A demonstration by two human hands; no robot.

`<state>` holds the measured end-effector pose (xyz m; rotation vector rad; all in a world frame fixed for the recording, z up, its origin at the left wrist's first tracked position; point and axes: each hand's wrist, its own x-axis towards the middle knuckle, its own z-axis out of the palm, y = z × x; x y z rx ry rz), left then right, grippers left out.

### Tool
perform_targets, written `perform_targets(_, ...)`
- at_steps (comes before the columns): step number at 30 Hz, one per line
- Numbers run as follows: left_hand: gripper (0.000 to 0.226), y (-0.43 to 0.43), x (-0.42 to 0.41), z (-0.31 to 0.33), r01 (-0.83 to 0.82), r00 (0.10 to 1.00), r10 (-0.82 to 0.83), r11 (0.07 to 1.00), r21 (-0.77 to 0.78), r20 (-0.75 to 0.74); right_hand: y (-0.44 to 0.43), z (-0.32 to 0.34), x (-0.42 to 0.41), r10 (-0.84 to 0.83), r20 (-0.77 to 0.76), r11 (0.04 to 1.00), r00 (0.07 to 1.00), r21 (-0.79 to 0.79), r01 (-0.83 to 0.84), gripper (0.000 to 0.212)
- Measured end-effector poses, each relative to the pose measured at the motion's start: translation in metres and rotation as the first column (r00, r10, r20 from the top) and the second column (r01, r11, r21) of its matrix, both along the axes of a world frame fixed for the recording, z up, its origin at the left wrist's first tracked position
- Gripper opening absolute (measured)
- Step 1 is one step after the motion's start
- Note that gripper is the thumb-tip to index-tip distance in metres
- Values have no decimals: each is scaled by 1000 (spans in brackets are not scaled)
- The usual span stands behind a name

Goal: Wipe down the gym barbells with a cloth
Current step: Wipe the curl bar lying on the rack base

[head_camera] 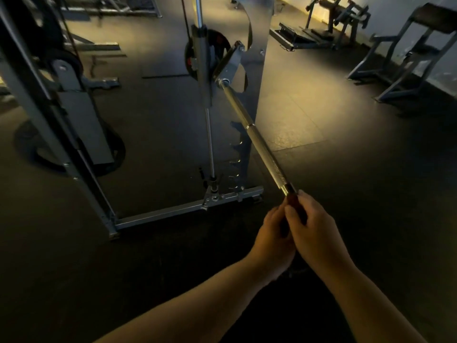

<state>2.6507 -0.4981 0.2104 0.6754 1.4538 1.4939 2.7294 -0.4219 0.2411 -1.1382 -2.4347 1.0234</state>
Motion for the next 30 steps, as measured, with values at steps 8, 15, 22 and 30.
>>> perform_targets(8,72,-102,-81,17,-125,947,94,988,85,307,-75,8,-86,-60,-182,961,981,-275,8,13)
perform_targets(15,13,-215,-163,22,-433,880,414,901,35,235,-158,26,-176,-31,-323,803,946,-571,-169,29)
perform_targets(22,25,-329,-223,43,-575,795,561,818,-7,228,-255,44,-242,154,-375,658,914,-652,-378,17)
perform_targets(30,44,-437,-288,59,-427,904,426,904,23,33,-348,62,-309,537,-349,728,768,-268,-631,10)
